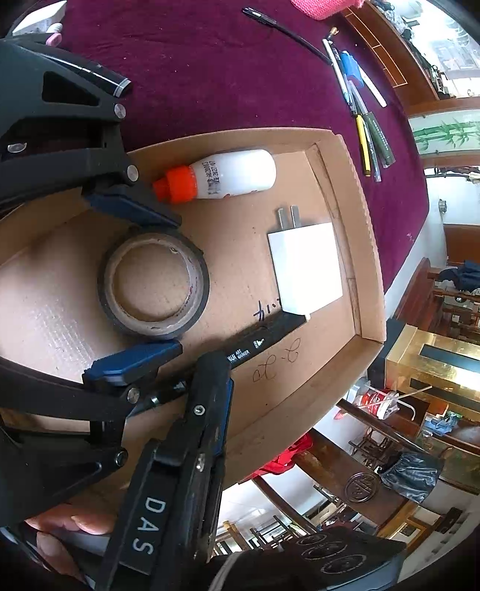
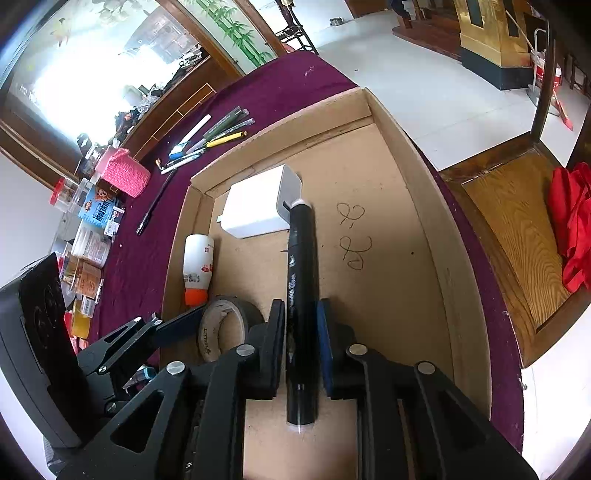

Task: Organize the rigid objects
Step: 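Lower the tape roll and marker into the tray and open both grippers, then move both grippers back to the table and grasp another black marker with the right gripper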

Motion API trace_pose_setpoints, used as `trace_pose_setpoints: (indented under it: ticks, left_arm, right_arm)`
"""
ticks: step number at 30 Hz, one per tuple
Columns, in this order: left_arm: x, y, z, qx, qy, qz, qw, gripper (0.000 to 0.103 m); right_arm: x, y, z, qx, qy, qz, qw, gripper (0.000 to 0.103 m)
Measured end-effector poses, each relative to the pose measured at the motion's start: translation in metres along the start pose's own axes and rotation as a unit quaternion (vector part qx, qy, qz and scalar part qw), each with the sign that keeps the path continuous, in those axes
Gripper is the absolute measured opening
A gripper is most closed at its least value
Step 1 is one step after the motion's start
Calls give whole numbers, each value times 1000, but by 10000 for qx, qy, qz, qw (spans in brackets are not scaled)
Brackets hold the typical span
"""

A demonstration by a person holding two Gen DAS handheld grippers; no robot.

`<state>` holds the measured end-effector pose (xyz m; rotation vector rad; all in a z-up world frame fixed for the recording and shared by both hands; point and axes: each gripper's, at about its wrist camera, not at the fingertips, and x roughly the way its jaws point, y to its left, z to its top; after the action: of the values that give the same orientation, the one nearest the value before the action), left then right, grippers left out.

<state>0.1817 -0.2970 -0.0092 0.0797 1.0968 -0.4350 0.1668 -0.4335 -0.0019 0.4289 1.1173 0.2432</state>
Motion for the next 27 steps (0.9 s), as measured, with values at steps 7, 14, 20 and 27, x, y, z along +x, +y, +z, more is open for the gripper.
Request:
trace_pose_setpoints:
  ticks: [7, 14, 20, 27]
  left_arm:
    - [-9, 3, -3, -53, -33, -48, 10000, 59]
    - [-36, 3, -17, 3, -318, 9, 9995, 59]
    - [-72, 1, -42, 188, -798, 206, 9964, 60]
    - [-113, 9, -83, 362, -1364, 552, 9884, 60]
  right_arm:
    - [-13, 1, -6, -4, -160, 30, 9999, 24]
    - [-38, 18, -27, -115, -473, 237, 9985, 24]
    - [-62, 39, -55, -169, -858, 729, 9935, 36]
    - [-72, 71, -79, -303, -1093, 1002, 9885, 37]
